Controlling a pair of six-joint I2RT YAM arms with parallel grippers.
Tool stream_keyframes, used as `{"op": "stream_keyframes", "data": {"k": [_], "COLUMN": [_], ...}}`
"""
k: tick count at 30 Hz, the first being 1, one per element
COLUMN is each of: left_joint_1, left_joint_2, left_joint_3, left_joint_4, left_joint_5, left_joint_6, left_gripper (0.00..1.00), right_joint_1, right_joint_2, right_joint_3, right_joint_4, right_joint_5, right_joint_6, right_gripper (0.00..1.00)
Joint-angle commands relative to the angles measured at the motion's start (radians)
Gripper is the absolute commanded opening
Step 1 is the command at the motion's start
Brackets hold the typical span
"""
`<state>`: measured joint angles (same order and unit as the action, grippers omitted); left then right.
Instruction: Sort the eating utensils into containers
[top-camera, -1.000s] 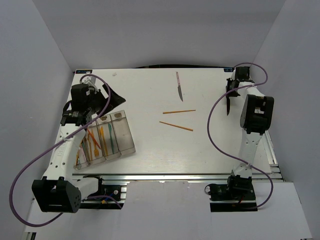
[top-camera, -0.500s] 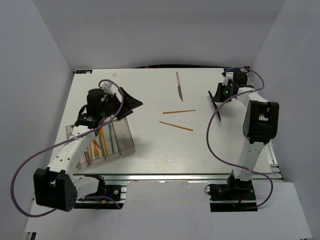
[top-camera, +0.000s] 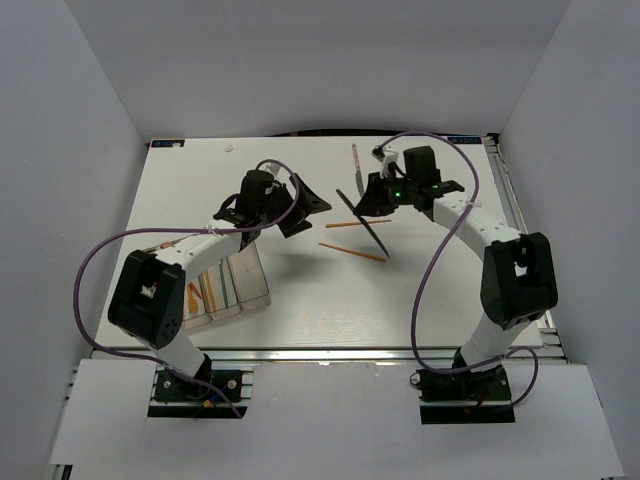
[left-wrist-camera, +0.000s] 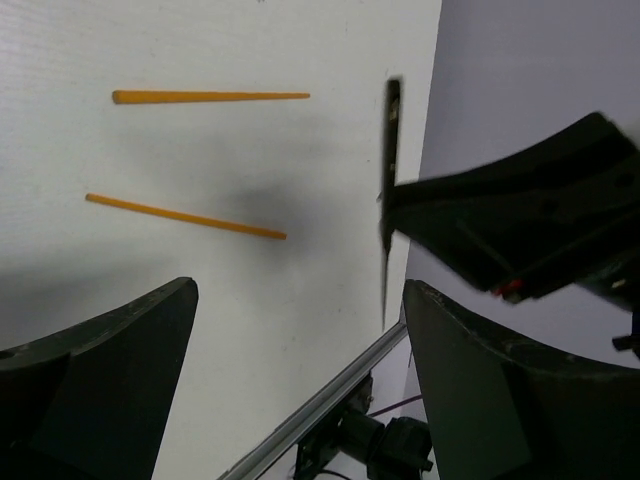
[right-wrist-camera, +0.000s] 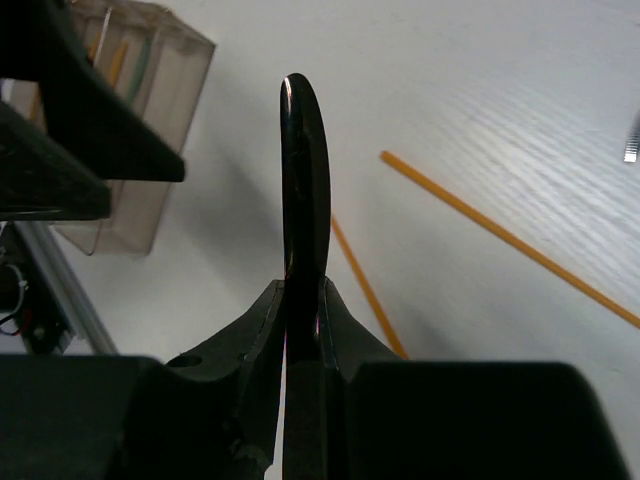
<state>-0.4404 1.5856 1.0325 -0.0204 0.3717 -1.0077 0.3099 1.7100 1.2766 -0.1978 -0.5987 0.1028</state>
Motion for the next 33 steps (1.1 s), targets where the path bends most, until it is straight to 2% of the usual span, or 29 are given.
{"op": "stream_keyframes", "data": {"k": [1, 10, 11, 17, 20, 23, 24, 27, 28, 30, 31, 32, 33], "left_joint_1": [-0.018, -0.044, -0.047, -0.061, -0.061, -0.060, -0.061, -0.061, -0.061, -0.061, -0.061, -0.061, -0.060], "left_joint_2": [0.003, 0.005, 0.010, 0.034, 0.043, 0.047, 0.047, 0.045, 0.043, 0.043, 0.040, 0.033, 0.027], "left_joint_3": [0.075, 0.040, 0.038, 0.040, 0.044, 0.052, 0.054, 0.054, 0.054, 0.054, 0.054, 0.058, 0.069], "left_joint_4": [0.063, 0.105, 0.108, 0.109, 0.109, 0.109, 0.108, 0.108, 0.106, 0.100, 0.093, 0.062, 0.038], "left_joint_5": [-0.045, -0.045, -0.040, -0.027, -0.019, -0.008, -0.004, 0.003, 0.012, 0.018, 0.019, 0.013, 0.007], "left_joint_6": [-0.037, -0.075, -0.077, -0.088, -0.094, -0.092, -0.094, -0.095, -0.094, -0.088, -0.082, -0.075, -0.040], "left_gripper": [0.94, 0.84, 0.80, 0.70, 0.62, 0.49, 0.41, 0.29, 0.21, 0.11, 0.07, 0.02, 0.00], "right_joint_1": [0.049, 0.135, 0.147, 0.185, 0.198, 0.202, 0.204, 0.202, 0.204, 0.204, 0.204, 0.204, 0.204], "right_joint_2": [-0.047, -0.075, -0.078, -0.092, -0.096, -0.099, -0.101, -0.101, -0.102, -0.098, -0.096, -0.093, -0.092], "right_joint_3": [-0.006, -0.042, -0.037, -0.005, 0.001, 0.000, 0.003, 0.004, 0.003, 0.003, 0.001, 0.004, 0.006], "right_joint_4": [0.061, 0.078, 0.081, 0.084, 0.087, 0.097, 0.098, 0.104, 0.104, 0.107, 0.106, 0.106, 0.101], "right_joint_5": [-0.035, -0.027, -0.030, -0.035, -0.033, -0.032, -0.030, -0.029, -0.032, -0.038, -0.042, -0.061, -0.067], "right_joint_6": [0.067, 0.104, 0.106, 0.123, 0.133, 0.144, 0.146, 0.147, 0.147, 0.138, 0.130, 0.105, 0.092], "right_gripper": [0.00, 0.00, 0.00, 0.00, 0.00, 0.00, 0.00, 0.00, 0.00, 0.00, 0.03, 0.20, 0.28]}}
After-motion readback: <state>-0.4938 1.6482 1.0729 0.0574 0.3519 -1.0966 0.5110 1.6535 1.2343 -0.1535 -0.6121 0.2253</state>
